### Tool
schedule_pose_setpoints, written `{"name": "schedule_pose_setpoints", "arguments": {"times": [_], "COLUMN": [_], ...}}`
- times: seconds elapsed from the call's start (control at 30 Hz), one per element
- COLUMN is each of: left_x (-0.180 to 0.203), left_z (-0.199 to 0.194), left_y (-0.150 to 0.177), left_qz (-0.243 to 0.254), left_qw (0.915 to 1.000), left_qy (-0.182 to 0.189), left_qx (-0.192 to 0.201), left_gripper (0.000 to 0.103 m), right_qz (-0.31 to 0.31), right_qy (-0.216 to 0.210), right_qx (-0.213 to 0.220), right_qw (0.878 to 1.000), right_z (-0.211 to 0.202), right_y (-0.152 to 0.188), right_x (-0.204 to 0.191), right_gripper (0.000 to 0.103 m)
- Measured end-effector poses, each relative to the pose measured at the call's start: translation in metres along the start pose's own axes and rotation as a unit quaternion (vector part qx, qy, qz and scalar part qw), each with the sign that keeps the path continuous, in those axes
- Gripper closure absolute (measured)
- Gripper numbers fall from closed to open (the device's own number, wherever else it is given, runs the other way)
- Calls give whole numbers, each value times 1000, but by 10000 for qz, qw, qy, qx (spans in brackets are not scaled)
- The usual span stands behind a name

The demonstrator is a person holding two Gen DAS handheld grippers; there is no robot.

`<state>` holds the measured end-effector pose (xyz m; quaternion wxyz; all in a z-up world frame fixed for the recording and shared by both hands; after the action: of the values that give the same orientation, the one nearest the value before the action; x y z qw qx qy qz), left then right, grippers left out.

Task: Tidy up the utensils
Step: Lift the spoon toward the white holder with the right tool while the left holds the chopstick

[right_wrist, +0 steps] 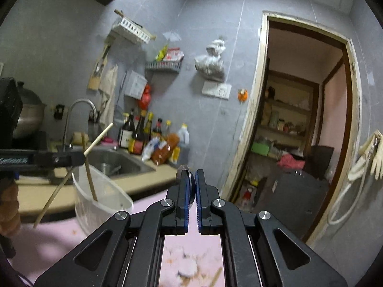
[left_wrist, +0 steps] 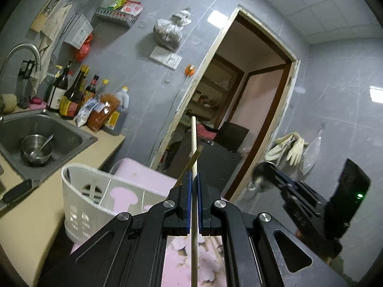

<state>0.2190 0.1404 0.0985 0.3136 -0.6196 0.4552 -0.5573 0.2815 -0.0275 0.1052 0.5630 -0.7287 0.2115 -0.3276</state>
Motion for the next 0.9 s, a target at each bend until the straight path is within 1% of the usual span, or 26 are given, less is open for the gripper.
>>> {"name": "schedule_pose_setpoints", "arguments": {"times": [0.17,0.27,0.4,0.47,0.63,0.7,0.8,0.9], "left_x": [9,8,-4,-17,-52,-64,-76,-83], "left_z": [-14,-20,-18,-12,8,14,19,27], "left_y": [-33,-54,-73,-81,-93,-95,-95,-90], "left_qz": [-11,-24,48,17,-110,-207,-246,-140], "left_qw": [9992,9984,9966,9955,9936,9932,9910,9867], "left_qy": [209,210,-30,-193,-488,-510,-625,-913], "left_qx": [330,532,820,922,1017,1029,1154,1337], "left_gripper": [101,101,101,101,101,101,101,101], "right_qz": [-167,-209,-201,-203,-180,-170,-90,-119], "right_qy": [2,10,15,35,-24,-51,-73,-14], "right_qx": [166,279,391,426,362,319,292,260], "right_qw": [9997,9994,9990,9989,9992,9993,9995,9996], "right_z": [17,25,35,40,57,64,73,81], "right_y": [-24,-36,-48,-50,-45,-41,-36,-29], "right_x": [-2,-1,-2,-3,-9,-10,-10,-14], "right_gripper": [100,100,100,100,100,100,100,100]}}
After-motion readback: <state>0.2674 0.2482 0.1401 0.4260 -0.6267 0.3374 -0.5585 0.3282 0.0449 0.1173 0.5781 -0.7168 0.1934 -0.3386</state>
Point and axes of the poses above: each gripper's, at about its wrist camera, not at the fingertips, and z roughly the way its jaws point, x to its right, y to its underside, the point moved 6 cm from there along z, roughly the way its jaws point, and after that the axes turned 13 degrees about -y, right-handed, at the moved point
